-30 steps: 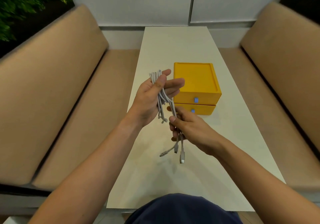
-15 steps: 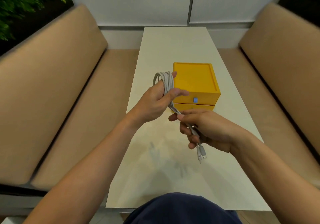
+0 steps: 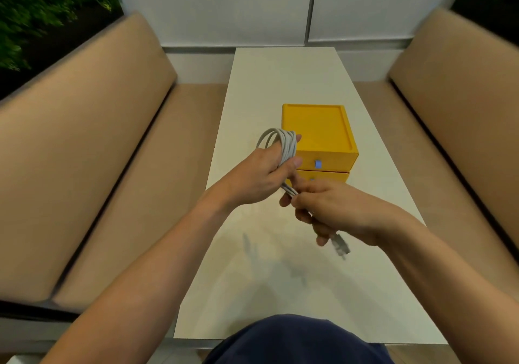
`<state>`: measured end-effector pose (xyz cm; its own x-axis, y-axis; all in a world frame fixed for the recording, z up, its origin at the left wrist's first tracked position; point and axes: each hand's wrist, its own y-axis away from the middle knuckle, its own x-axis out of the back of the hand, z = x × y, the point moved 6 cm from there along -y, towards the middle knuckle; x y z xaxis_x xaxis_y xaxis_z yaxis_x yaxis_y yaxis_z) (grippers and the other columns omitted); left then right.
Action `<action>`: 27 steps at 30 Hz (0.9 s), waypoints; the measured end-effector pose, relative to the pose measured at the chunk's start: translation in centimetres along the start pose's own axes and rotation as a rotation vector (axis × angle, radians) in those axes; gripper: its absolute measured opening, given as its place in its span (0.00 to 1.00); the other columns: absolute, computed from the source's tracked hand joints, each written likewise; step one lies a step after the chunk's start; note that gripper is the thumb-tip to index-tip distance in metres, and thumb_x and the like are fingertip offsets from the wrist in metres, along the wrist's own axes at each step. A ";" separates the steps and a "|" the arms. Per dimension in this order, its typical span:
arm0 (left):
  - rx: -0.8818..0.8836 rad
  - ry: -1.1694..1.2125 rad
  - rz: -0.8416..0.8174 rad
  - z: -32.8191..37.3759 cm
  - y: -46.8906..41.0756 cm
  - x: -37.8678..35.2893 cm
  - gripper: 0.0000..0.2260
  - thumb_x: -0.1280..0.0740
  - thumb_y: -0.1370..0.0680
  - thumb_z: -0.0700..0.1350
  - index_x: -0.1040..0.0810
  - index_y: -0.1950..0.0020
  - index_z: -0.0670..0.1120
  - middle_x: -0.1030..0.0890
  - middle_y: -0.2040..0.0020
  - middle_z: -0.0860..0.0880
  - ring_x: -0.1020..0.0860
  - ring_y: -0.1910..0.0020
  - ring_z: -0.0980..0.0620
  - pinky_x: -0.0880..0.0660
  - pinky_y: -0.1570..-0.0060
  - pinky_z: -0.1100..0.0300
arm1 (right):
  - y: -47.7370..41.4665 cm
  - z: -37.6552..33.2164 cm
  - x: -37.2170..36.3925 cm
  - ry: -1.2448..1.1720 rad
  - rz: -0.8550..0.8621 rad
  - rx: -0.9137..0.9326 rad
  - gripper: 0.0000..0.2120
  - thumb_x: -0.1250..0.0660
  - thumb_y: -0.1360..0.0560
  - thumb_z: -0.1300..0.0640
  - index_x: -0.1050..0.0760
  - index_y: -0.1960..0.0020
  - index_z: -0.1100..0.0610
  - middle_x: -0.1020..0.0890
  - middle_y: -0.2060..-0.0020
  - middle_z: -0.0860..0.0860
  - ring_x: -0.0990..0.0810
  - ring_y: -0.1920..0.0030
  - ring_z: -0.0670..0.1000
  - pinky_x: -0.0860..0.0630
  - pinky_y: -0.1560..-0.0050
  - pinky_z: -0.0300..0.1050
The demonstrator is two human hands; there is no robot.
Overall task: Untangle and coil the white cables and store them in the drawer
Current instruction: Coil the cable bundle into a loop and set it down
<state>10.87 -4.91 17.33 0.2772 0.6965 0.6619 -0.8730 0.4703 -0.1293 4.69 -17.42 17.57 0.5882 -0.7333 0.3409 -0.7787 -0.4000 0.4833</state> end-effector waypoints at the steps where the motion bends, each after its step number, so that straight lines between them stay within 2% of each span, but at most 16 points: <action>1: 0.018 -0.016 -0.021 -0.2 -0.1 -0.1 0.18 0.41 0.13 0.50 0.30 0.26 0.43 0.16 0.40 0.50 0.19 0.54 0.60 0.27 0.51 0.69 | 0.0 -0.5 0.3 0.191 0.036 0.042 0.12 0.44 0.15 0.56 0.23 0.41 0.57 0.24 0.64 0.52 0.26 0.70 0.51 0.19 0.64 0.49; 4: 0.079 0.011 -0.062 -1.0 0.1 -0.4 0.16 0.40 0.14 0.51 0.25 0.32 0.42 0.22 0.31 0.52 0.21 0.51 0.61 0.27 0.46 0.62 | 0.0 -1.6 0.8 0.702 0.101 0.144 0.12 0.45 0.16 0.52 0.24 0.45 0.54 0.19 0.59 0.55 0.20 0.60 0.57 0.18 0.56 0.58; 7: 0.122 0.079 -0.076 -1.3 0.4 -0.9 0.16 0.40 0.14 0.50 0.27 0.27 0.47 0.25 0.27 0.56 0.23 0.41 0.58 0.26 0.38 0.57 | 0.0 -2.0 0.8 0.948 0.146 0.199 0.11 0.45 0.16 0.51 0.25 0.48 0.53 0.21 0.60 0.51 0.22 0.60 0.54 0.21 0.55 0.57; 9: 0.139 0.097 -0.123 -1.1 0.6 -1.3 0.13 0.40 0.14 0.50 0.25 0.31 0.51 0.19 0.38 0.55 0.21 0.45 0.58 0.24 0.43 0.59 | 0.2 -2.5 0.9 0.980 0.160 0.255 0.10 0.44 0.16 0.50 0.25 0.46 0.51 0.21 0.59 0.49 0.23 0.61 0.52 0.22 0.57 0.55; 11: 0.150 0.132 -0.235 -0.7 0.8 -1.7 0.10 0.41 0.13 0.48 0.21 0.44 0.48 0.16 0.55 0.52 0.17 0.56 0.57 0.24 0.54 0.61 | 0.4 -3.0 0.9 0.994 0.118 0.314 0.08 0.43 0.16 0.49 0.26 0.45 0.48 0.21 0.60 0.46 0.25 0.63 0.48 0.24 0.60 0.52; 13: 0.198 0.213 -0.370 -0.8 1.0 -2.1 0.14 0.43 0.13 0.46 0.23 0.53 0.43 0.16 0.63 0.46 0.14 0.60 0.47 0.22 0.55 0.56 | 0.5 -3.1 1.1 1.080 0.082 0.351 0.08 0.44 0.15 0.46 0.28 0.46 0.46 0.23 0.61 0.44 0.26 0.64 0.47 0.24 0.62 0.53; 15: 0.286 0.305 -0.432 -1.5 1.3 -2.5 0.15 0.43 0.13 0.45 0.22 0.52 0.40 0.18 0.68 0.41 0.14 0.63 0.41 0.19 0.50 0.46 | 0.2 -2.9 1.8 1.223 0.125 0.351 0.11 0.48 0.14 0.42 0.30 0.44 0.46 0.24 0.60 0.46 0.24 0.62 0.51 0.23 0.61 0.53; 17: 0.349 0.435 -0.427 -2.2 1.4 -2.7 0.14 0.44 0.14 0.42 0.21 0.46 0.36 0.23 0.72 0.41 0.18 0.70 0.42 0.19 0.47 0.40 | -0.1 -2.9 2.8 1.327 0.217 0.361 0.11 0.49 0.14 0.43 0.32 0.47 0.46 0.25 0.59 0.46 0.24 0.60 0.53 0.22 0.59 0.52; 20: 0.407 0.596 -0.416 -2.5 1.2 -2.4 0.16 0.46 0.15 0.40 0.21 0.42 0.32 0.31 0.77 0.46 0.28 0.78 0.49 0.24 0.58 0.50 | -0.3 -3.3 3.0 1.267 0.298 0.478 0.09 0.49 0.13 0.48 0.35 0.50 0.46 0.25 0.58 0.45 0.27 0.61 0.52 0.24 0.52 0.52; 22: 0.442 0.681 -0.454 -2.3 1.3 -2.4 0.16 0.47 0.15 0.40 0.20 0.46 0.35 0.35 0.79 0.48 0.33 0.80 0.51 0.30 0.63 0.54 | -0.4 -3.3 3.1 1.120 0.304 0.512 0.10 0.51 0.14 0.43 0.34 0.44 0.46 0.21 0.55 0.46 0.24 0.58 0.53 0.23 0.53 0.55; 23: 0.471 0.704 -0.474 -2.4 1.4 -2.4 0.16 0.47 0.16 0.40 0.20 0.50 0.38 0.36 0.79 0.48 0.35 0.81 0.52 0.31 0.64 0.54 | -0.5 -3.3 3.2 1.057 0.296 0.506 0.15 0.52 0.15 0.40 0.35 0.36 0.45 0.18 0.49 0.46 0.22 0.55 0.54 0.22 0.52 0.56; 25: 0.521 0.723 -0.516 -2.5 1.7 -2.6 0.17 0.49 0.16 0.39 0.22 0.55 0.42 0.37 0.79 0.50 0.36 0.82 0.53 0.29 0.65 0.56 | -0.7 -3.1 3.2 1.077 0.264 0.502 0.29 0.49 0.19 0.33 0.42 0.22 0.44 0.18 0.38 0.46 0.19 0.45 0.53 0.20 0.49 0.55; 27: 0.536 0.731 -0.568 -2.4 1.9 -2.8 0.18 0.51 0.17 0.38 0.23 0.55 0.41 0.38 0.79 0.50 0.37 0.83 0.54 0.27 0.67 0.58 | -1.2 -3.0 3.0 1.164 0.247 0.472 0.38 0.43 0.23 0.28 0.44 0.19 0.43 0.20 0.33 0.45 0.21 0.38 0.52 0.21 0.48 0.49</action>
<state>9.43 -4.64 13.44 0.7167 0.6897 -0.1030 -0.5534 0.6524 0.5178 8.10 -17.51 20.41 0.0742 0.0006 0.9972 -0.7549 -0.6533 0.0566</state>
